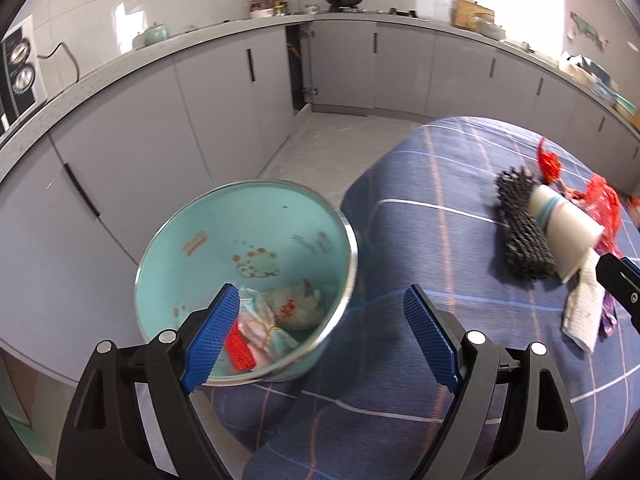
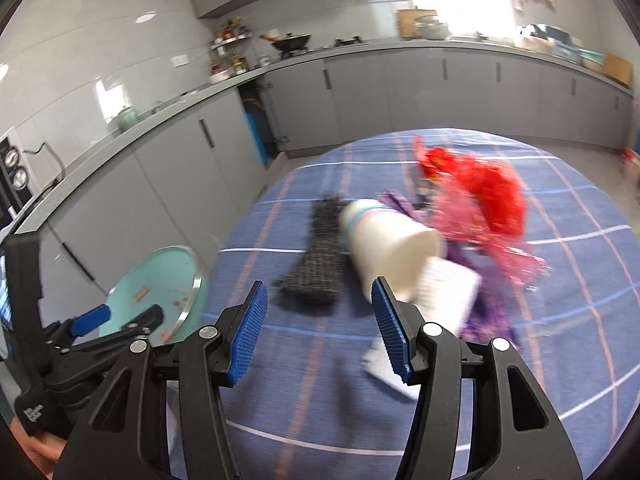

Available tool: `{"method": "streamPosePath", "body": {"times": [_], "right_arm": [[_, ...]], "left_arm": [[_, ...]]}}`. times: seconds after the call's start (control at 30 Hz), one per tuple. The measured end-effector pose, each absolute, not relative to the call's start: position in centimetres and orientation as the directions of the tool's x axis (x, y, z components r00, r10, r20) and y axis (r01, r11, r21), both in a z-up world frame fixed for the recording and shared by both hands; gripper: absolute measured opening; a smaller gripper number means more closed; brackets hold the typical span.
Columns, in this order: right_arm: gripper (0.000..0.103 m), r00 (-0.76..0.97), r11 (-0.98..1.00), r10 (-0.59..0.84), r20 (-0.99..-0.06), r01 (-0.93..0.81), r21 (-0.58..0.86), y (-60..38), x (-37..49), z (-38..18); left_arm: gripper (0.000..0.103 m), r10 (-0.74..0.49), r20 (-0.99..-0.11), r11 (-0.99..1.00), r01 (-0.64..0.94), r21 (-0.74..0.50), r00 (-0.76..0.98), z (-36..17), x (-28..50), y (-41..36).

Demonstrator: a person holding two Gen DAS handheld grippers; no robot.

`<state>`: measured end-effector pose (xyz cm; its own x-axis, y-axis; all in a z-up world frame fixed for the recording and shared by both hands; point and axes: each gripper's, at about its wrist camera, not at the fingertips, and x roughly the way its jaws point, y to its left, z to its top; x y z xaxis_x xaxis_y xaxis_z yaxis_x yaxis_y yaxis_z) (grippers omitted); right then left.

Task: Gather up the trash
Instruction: 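Grasp the white cloth with the left tool while the right tool grasps the purple wrapper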

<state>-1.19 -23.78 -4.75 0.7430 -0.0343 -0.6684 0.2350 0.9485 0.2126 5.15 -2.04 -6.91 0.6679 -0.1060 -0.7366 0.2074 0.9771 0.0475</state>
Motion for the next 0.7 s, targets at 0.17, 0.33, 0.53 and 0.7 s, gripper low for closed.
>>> {"method": "streamPosePath", "body": {"times": [0.17,0.33,0.53,0.7], "right_arm": [[0.054,0.724,0.928,-0.098,-0.683,0.314,0.2,-26.9,-3.1,-5.5],[0.054,0.707,0.908,-0.135,-0.694,0.369,0.2,-29.8,-4.7,-6.0],[0.051,0.695,0.898,-0.176,-0.697,0.404,0.177,-31.9,-6.1,-6.1],[0.038,0.673,0.878,-0.188,-0.715,0.441,0.184,-34.4,-7.5,-6.8]], "left_arm": [[0.083,-0.16,-0.736,0.962,0.272,0.034,0.658,-6.9,4.2,-4.3],[0.082,-0.227,-0.729,0.934,0.356,0.025,0.646,-6.9,3.0,-6.9],[0.082,-0.29,-0.725,0.885,0.464,0.046,0.624,-7.2,1.4,-11.7],[0.082,-0.343,-0.732,0.846,0.533,0.032,0.588,-7.7,0.5,-15.3]]}}
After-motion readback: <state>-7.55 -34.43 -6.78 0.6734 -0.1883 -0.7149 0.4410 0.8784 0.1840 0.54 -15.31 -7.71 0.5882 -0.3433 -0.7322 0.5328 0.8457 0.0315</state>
